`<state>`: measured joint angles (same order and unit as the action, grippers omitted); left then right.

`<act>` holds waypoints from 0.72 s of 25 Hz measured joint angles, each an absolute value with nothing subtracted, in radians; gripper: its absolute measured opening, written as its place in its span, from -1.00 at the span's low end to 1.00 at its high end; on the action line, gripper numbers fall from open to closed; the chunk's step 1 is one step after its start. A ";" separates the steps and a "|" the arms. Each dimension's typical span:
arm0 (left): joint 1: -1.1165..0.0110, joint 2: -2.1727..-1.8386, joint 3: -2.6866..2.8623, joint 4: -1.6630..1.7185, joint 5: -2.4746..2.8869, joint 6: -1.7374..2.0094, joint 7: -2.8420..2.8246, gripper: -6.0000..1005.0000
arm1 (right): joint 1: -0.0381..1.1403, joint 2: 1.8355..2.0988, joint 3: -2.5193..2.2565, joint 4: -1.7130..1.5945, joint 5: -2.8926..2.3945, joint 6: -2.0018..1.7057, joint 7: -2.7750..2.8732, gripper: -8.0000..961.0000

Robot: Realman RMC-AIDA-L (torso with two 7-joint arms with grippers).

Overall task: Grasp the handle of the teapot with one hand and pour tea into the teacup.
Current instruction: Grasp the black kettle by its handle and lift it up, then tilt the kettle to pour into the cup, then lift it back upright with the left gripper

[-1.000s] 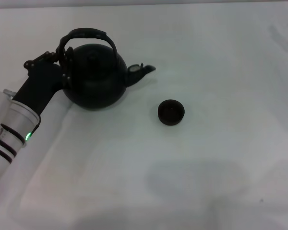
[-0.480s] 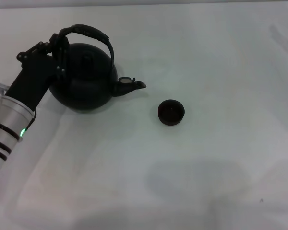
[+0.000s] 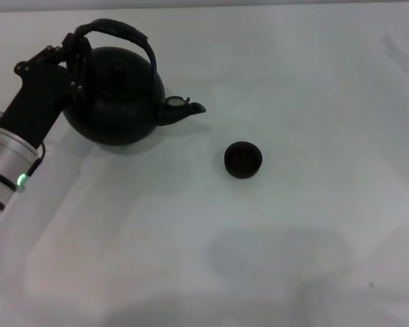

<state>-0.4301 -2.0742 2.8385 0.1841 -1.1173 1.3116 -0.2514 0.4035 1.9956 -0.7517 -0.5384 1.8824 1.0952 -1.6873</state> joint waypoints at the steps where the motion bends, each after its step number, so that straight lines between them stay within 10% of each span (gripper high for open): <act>1: -0.435 -2.074 2.839 0.171 -1.109 1.319 -0.272 -0.69 | 0.403 1.996 -0.752 -0.538 1.883 1.095 -1.687 0.82; 18: -0.575 -2.066 2.839 -0.043 -0.956 1.420 -0.405 -0.69 | 0.402 2.000 -0.749 -0.519 1.882 1.108 -1.696 0.82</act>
<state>-0.5749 -2.0663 2.8394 -0.0426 -0.9559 1.4201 -0.4046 0.4021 2.0004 -0.7486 -0.5185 1.8820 1.1076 -1.6962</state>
